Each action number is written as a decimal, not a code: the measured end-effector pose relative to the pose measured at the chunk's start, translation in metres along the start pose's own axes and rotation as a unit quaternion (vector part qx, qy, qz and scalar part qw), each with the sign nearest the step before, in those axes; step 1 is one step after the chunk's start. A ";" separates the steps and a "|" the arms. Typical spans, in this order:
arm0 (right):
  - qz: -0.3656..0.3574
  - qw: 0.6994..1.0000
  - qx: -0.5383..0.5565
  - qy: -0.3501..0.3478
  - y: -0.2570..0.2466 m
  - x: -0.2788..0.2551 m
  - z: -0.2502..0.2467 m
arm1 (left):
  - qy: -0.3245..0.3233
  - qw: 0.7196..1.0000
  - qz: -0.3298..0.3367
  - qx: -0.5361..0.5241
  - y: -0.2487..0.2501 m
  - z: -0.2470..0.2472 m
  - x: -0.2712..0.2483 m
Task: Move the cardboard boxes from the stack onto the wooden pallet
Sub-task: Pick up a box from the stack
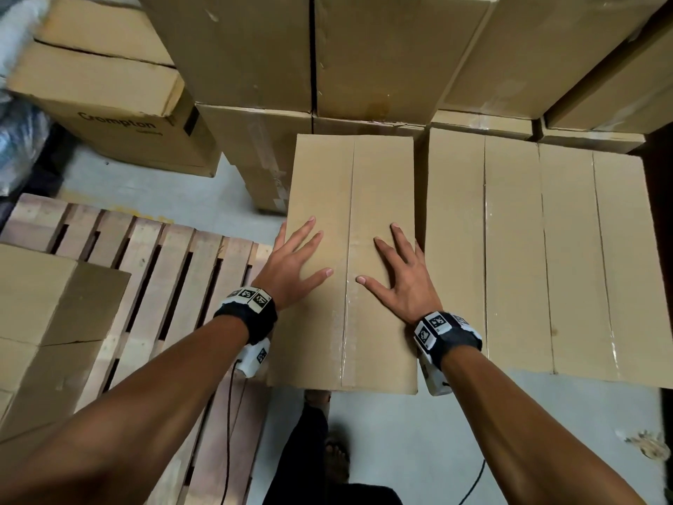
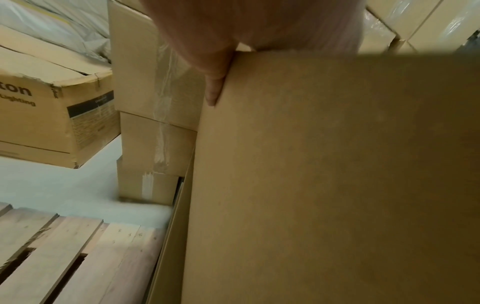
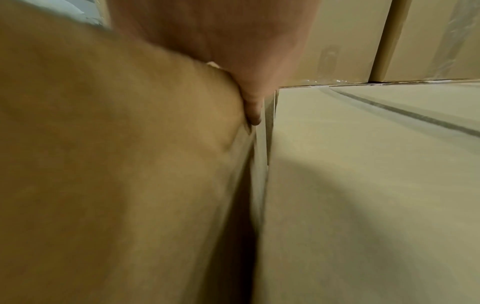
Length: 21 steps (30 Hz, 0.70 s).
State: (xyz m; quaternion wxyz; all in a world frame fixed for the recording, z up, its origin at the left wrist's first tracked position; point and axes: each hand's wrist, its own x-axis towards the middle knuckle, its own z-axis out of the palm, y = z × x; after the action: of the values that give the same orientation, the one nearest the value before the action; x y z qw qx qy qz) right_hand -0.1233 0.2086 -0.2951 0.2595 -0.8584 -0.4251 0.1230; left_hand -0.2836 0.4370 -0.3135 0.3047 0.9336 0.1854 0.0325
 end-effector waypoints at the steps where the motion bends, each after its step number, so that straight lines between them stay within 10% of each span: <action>1: -0.004 1.000 0.001 -0.003 -0.007 -0.006 -0.004 | 0.002 1.000 0.000 0.001 0.003 -0.004 -0.010; 21: -0.167 0.984 0.038 -0.049 -0.194 -0.150 -0.097 | 0.166 0.977 -0.126 -0.048 0.116 -0.120 -0.291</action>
State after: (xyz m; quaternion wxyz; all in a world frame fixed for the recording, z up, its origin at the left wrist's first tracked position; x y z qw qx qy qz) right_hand -0.3023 0.1545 -0.1088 0.2882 -0.7579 -0.5693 0.1358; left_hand -0.5372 0.3103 -0.1331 0.3156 0.8688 0.3476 0.1573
